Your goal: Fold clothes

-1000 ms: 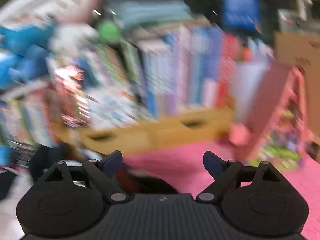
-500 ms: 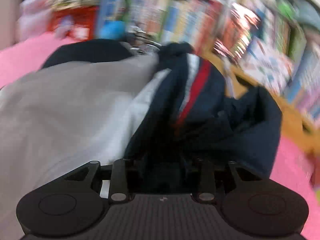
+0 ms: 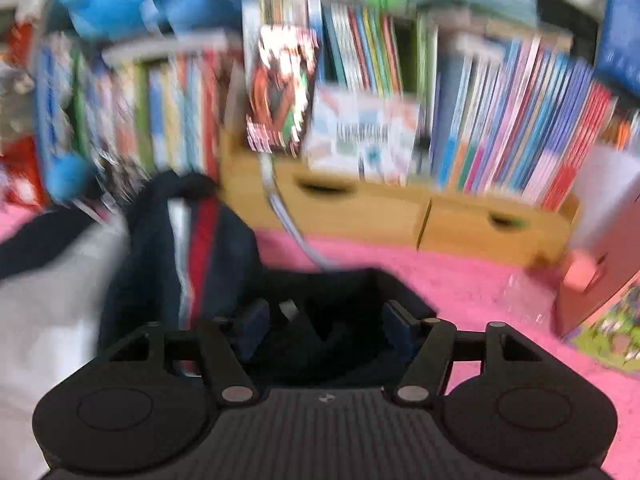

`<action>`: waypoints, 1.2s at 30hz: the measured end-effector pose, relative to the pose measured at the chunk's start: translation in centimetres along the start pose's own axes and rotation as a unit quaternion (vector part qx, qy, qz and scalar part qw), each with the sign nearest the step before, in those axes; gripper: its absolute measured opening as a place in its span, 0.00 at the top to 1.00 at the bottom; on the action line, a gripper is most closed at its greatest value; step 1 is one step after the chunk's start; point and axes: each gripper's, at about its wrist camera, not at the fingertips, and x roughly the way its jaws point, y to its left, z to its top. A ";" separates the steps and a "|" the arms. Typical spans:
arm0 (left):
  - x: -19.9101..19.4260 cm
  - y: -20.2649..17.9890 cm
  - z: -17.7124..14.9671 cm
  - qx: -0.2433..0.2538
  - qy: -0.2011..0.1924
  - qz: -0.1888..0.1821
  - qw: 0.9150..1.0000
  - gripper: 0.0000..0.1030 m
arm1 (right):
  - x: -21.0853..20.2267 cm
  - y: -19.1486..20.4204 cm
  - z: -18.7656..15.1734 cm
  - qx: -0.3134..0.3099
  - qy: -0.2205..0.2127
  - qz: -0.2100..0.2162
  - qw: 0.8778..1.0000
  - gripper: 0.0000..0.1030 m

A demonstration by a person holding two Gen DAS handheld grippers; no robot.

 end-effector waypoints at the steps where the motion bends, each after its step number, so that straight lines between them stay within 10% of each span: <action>1: 0.0 0.0 0.0 -0.001 0.000 -0.001 1.000 0.00 | 1.5 0.0 -0.4 0.005 0.020 0.003 1.000 0.35; 7: 0.1 -0.4 0.0 0.010 0.004 0.008 1.000 0.00 | 1.6 0.1 -1.1 0.048 0.003 0.029 0.998 0.85; 11: 0.1 -0.2 0.0 0.009 0.004 0.006 1.000 0.00 | -4.9 -1.6 1.0 0.077 -0.132 -0.007 0.988 0.91; 15: 0.1 -0.2 0.1 0.009 0.004 0.006 1.000 0.00 | -12.6 -4.6 3.0 0.107 -0.285 -0.064 0.951 0.91; 19: 0.1 0.1 0.3 0.007 0.003 0.004 1.000 0.00 | -17.3 -8.6 2.4 0.155 -0.340 -0.083 0.924 0.91; 32: 0.0 -0.7 0.7 0.018 0.009 0.014 1.000 0.00 | -14.1 -8.8 -12.5 0.118 -0.093 0.001 0.989 0.90; 36: 0.0 -0.9 0.7 0.024 0.012 0.020 0.999 0.00 | -15.1 -5.4 -15.5 -0.029 -0.031 0.008 0.999 0.82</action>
